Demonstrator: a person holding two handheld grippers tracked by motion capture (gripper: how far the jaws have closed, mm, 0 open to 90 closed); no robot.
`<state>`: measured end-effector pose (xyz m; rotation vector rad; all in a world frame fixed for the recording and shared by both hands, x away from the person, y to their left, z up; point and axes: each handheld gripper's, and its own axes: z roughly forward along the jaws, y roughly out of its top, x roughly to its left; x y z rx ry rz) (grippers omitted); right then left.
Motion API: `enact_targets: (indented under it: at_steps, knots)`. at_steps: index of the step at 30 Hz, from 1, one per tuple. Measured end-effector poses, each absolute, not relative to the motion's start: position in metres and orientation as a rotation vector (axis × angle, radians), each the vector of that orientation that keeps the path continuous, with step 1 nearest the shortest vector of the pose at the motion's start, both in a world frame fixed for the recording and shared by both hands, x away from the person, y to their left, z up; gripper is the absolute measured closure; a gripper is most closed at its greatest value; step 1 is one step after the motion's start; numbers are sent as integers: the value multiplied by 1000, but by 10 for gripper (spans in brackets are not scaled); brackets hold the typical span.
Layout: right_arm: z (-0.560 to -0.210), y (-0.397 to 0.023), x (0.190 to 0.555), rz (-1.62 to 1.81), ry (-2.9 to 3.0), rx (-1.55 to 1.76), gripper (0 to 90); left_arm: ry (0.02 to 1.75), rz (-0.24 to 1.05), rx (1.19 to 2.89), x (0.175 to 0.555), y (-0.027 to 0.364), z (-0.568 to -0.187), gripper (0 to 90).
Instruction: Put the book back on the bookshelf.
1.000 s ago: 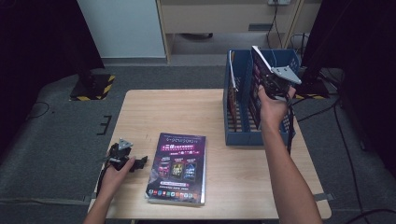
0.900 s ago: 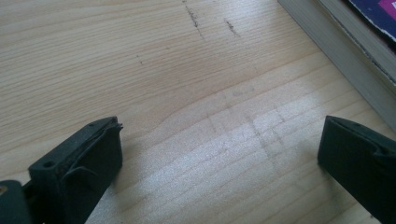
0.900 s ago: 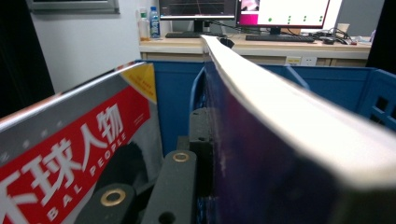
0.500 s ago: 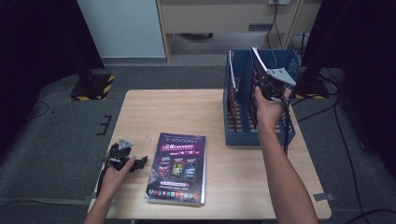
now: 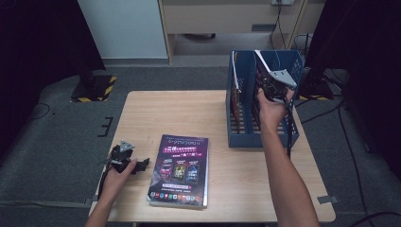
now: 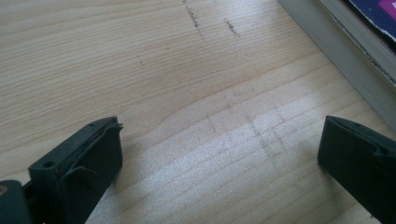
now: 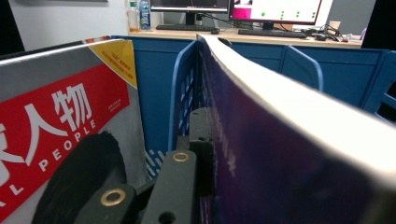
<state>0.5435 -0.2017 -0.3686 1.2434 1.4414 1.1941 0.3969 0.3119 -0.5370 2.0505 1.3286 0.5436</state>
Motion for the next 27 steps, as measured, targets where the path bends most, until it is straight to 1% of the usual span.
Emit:
enact_targets:
  at_steps: [22,27]
  knots:
    - [-387,-195,541,1215,1480,1230,821,1329,544,2050,397,312,-537,0]
    - [-391,-190,538,1219,1493,1209,804,1326,545,2053,397,312,-537,0]
